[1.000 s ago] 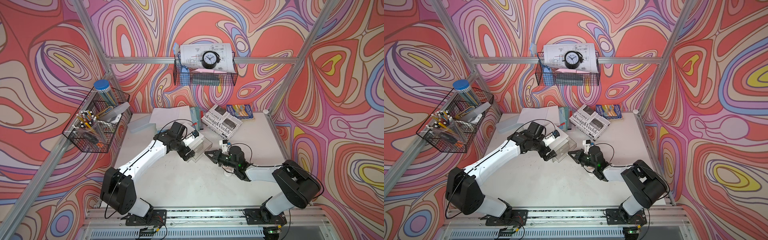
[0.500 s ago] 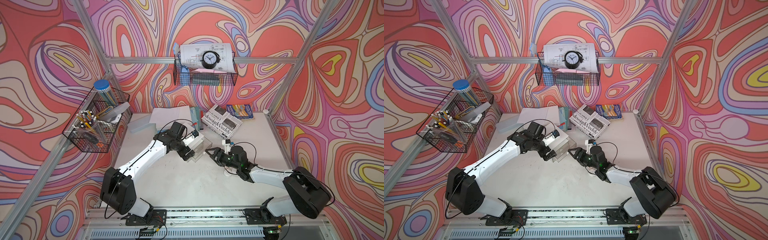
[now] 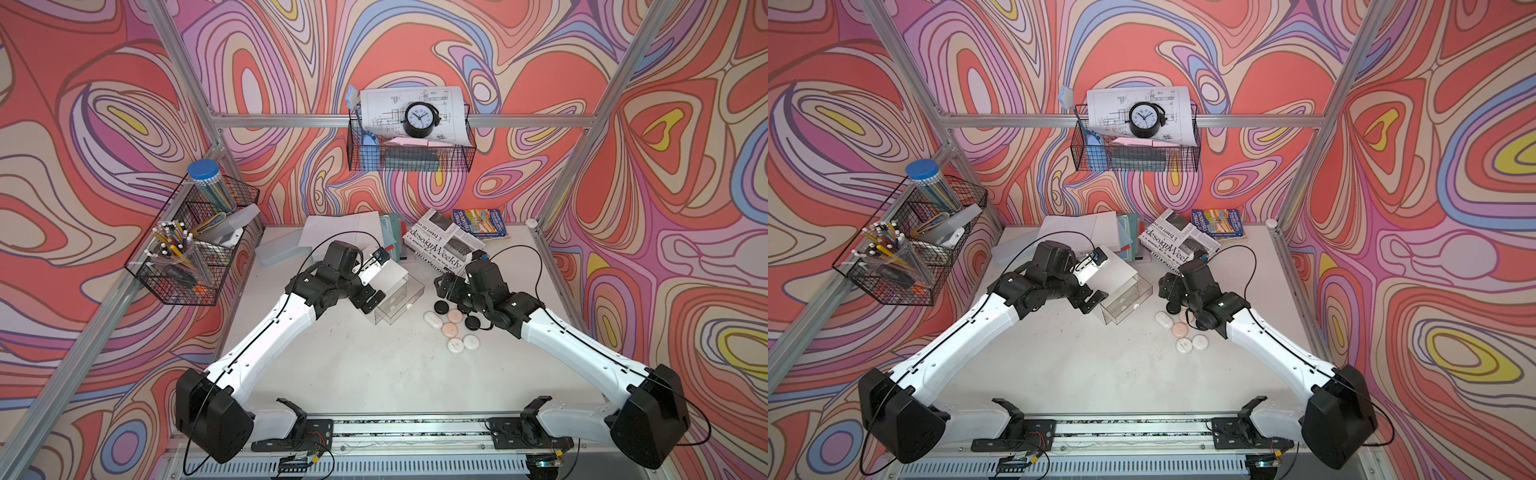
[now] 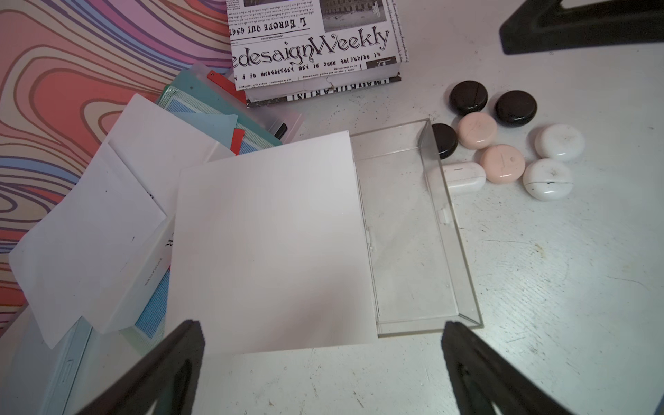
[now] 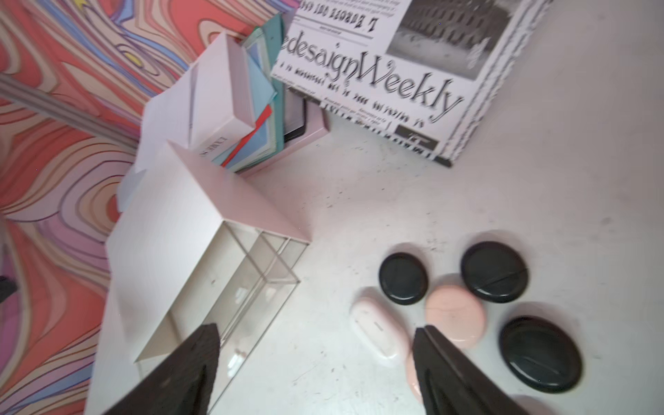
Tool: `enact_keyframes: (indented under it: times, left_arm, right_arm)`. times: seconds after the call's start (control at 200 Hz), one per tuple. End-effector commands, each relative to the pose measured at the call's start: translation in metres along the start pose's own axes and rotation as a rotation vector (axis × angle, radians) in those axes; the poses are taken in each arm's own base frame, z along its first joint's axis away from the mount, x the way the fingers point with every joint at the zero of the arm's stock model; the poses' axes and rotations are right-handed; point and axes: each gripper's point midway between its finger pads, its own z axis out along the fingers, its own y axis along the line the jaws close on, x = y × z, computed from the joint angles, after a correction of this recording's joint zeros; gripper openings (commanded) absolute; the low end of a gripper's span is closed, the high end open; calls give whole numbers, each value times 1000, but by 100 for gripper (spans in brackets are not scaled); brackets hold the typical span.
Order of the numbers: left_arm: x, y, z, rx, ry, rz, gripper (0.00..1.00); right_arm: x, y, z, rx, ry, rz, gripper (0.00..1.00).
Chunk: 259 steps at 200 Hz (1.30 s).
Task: Put the bluetooth earphones in the drawer according to color
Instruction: Open the drawer in the storage box, then pick up the Bluetooth earphone from the center of the board.
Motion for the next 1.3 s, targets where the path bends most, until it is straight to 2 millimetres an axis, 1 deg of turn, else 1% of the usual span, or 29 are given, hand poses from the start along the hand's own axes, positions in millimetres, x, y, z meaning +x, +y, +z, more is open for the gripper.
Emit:
enact_keyframes:
  times: [0.0,0.075,0.145,0.2,0.351,0.411,0.526,0.686,0.746,0.806,0.886,0.991,1.067,1.182,1.292]
  left_arm:
    - [-13,-5,-1,52,-17,12,98]
    - [-14,-9,-4,70,-10,22,99]
    - [-17,-17,-8,103,-13,37,98]
    - [-21,-23,-10,118,-16,63,99]
    - [-32,-32,-8,138,-13,111,98]
    - [-36,-39,-5,163,-11,120,98]
    - [-42,-54,3,205,-17,155,99]
    - [-47,-78,17,287,-15,176,99]
    - [-45,-86,20,313,-9,178,99]
    - [-41,-90,24,321,-9,176,98]
    - [-35,-91,28,310,-2,167,98]
    - [-29,-93,40,269,19,139,98]
    - [-24,-104,48,268,52,159,98]
    - [-13,-128,59,306,98,203,98]
    - [-12,-143,65,365,94,187,98]
  right_arm:
    - [8,-51,-4,264,77,-175,89]
    - [6,-63,-3,286,116,-178,89]
    - [6,-76,-2,294,143,-154,89]
    - [8,-86,-1,293,152,-125,89]
    - [17,-108,8,298,198,-81,89]
    - [21,-111,12,296,222,-76,89]
    - [28,-111,21,273,235,-63,89]
    - [43,-119,35,282,284,-56,88]
    - [48,-121,42,276,305,-56,86]
    - [53,-123,48,280,325,-60,83]
    - [56,-126,53,291,347,-64,81]
    - [62,-134,56,323,370,-59,79]
    - [69,-141,59,344,396,-58,78]
    - [78,-149,64,364,414,-48,76]
    - [86,-153,70,376,442,-36,73]
